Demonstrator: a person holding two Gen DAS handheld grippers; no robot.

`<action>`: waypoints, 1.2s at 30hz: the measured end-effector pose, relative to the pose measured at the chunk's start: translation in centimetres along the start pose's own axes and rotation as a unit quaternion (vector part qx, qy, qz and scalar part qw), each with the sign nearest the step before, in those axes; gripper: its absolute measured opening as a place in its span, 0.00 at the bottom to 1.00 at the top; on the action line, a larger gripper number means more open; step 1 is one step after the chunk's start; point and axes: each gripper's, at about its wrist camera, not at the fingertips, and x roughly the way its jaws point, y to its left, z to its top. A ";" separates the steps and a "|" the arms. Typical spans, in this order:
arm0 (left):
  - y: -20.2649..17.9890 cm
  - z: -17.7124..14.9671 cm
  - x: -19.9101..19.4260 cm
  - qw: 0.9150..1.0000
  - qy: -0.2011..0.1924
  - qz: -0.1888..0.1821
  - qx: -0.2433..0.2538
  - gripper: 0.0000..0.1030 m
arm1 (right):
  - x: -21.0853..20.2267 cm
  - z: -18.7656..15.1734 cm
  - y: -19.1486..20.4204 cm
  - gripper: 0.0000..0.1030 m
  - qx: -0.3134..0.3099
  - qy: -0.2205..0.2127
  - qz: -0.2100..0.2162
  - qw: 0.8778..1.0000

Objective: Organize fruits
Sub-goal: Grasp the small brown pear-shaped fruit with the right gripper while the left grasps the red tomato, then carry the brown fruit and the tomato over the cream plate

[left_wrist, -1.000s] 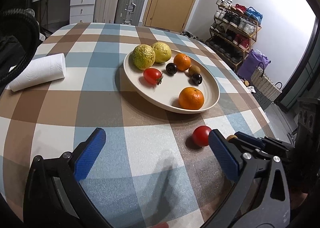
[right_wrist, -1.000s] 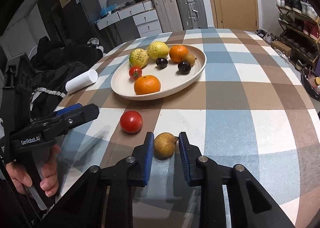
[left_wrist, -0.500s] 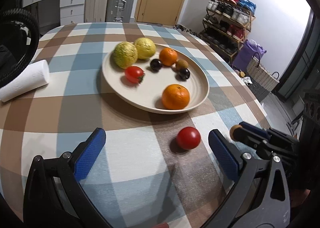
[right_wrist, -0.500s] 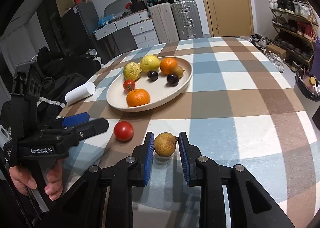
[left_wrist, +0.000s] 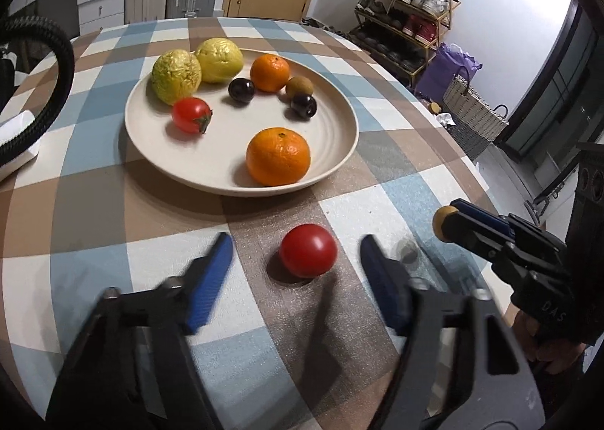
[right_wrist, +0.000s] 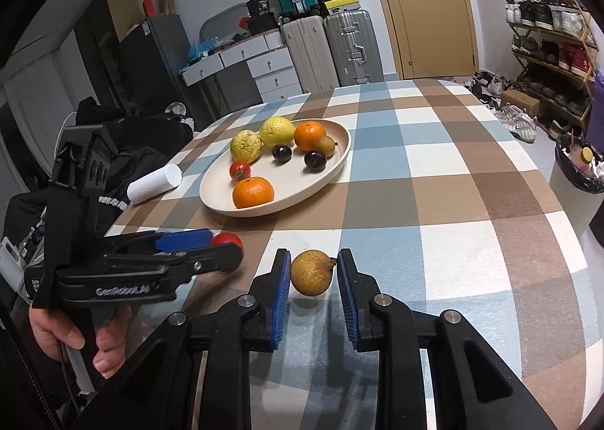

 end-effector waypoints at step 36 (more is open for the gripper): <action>1.2 5.9 -5.8 0.995 -0.081 -0.033 0.037 0.27 | 0.9 4.9 0.5 0.25 -0.009 -0.023 0.014 1.000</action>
